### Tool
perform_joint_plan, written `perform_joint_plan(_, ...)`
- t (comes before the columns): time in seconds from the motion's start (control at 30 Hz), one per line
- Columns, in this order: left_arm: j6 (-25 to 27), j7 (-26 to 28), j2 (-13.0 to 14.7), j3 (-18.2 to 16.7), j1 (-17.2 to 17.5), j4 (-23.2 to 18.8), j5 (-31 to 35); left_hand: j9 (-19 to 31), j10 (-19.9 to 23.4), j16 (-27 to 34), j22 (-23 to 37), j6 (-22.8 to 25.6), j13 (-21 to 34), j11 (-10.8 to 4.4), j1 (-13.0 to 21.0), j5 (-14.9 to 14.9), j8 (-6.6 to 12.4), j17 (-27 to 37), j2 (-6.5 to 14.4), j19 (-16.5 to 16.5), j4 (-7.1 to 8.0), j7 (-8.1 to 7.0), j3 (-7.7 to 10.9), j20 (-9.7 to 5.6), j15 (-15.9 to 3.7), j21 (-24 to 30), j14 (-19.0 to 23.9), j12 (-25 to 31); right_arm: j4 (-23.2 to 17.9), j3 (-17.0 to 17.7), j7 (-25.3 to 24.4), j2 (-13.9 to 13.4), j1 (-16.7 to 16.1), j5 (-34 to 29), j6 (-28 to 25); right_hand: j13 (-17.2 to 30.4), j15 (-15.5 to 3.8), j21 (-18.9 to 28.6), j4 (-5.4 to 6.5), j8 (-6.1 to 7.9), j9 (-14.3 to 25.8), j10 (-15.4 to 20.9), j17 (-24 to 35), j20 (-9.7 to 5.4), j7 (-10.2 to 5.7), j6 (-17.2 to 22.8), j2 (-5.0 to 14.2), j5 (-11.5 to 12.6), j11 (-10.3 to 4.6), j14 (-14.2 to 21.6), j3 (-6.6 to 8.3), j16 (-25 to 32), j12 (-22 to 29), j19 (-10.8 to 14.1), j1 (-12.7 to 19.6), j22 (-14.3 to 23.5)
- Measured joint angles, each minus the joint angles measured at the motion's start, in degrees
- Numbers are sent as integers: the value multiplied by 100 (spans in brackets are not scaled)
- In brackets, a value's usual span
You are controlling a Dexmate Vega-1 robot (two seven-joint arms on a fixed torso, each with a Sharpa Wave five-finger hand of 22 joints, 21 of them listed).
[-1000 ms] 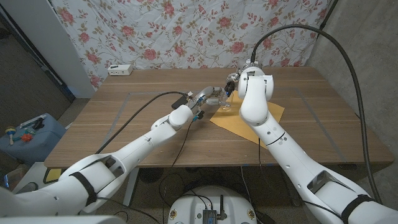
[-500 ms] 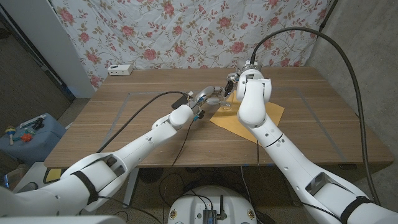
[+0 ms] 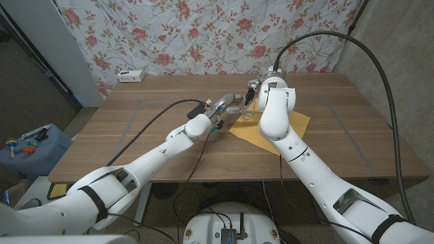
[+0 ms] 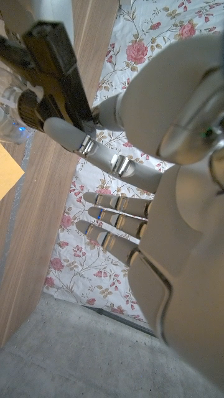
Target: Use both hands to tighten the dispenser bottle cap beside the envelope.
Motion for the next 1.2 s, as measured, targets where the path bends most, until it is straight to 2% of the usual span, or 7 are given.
perform_joint_plan(0.13, 0, 5, -3, 1, 3, 1, -3, 0, 0, 0, 0, 0, 0, 0, 0, 0, -5, 14, 0, 0, 0, 0, 0, 0, 0, 0, 0, 0, 1, -4, 49, -3, 0, -54, -12, 0, 31, 0, 109, -6, -13, 22, 14, 48, 37, -105, -146, 29, 22, 31, -147, -31, -46, 14, -296, 0)
perform_joint_plan(0.4, -1, 18, -9, 0, 15, 21, -13, 0, 0, -1, 0, 0, 0, 0, 0, 0, -5, 28, 0, 0, 1, 0, -1, 0, 0, 0, 0, 0, 17, -5, 188, -2, 19, -205, -8, 16, 93, -25, 323, -237, 4, -34, 30, 69, 29, -421, -335, 115, 96, 29, -407, -75, -142, -8, -813, 0)
perform_joint_plan(0.63, -34, 22, -30, 0, 16, 78, -27, 0, 0, -2, 0, 0, 0, 0, 0, -1, -5, 28, 0, 0, 3, 0, -3, 0, 0, 0, 0, 0, 29, 22, 403, 13, 49, -373, 87, 16, 176, -46, 447, -440, 28, -113, 52, 96, 32, -745, -375, 200, 107, -13, -532, -119, -206, -35, -1084, 0)
perform_joint_plan(0.9, -67, 22, -49, -1, -10, 144, -37, -5, 0, -7, 0, 0, 0, 0, 0, -1, -5, 27, 0, 0, 3, 0, -3, 0, 0, 0, 0, 0, 25, 71, 630, 30, 56, -570, 208, 39, 247, -68, 473, -719, 58, -278, 52, 164, 59, -1272, -377, 300, 144, -85, -604, -208, -271, -104, -1204, 0)
perform_joint_plan(1.1, -67, 22, -61, -4, -30, 179, -37, -5, 0, -19, 0, 0, 0, 0, 0, -1, -5, 16, 0, 0, 3, 0, -3, 0, 0, 0, 0, 0, 25, 71, 728, 30, 56, -673, 313, 42, 282, -90, 472, -848, 82, -459, 52, 200, 46, -1569, -377, 347, 124, -200, -603, -268, -284, -182, -1203, 0)
perform_joint_plan(1.2, -67, 22, -65, -4, -38, 196, -37, -4, 0, -20, 0, 0, 0, 0, 0, -1, -5, 14, 0, 0, 4, 0, -3, 0, 0, 0, 0, 0, 25, 71, 761, 30, 56, -688, 379, 42, 330, -90, 449, -913, 133, -562, 52, 190, 49, -1776, -374, 384, 180, -252, -627, -302, -311, -232, -1206, 0)
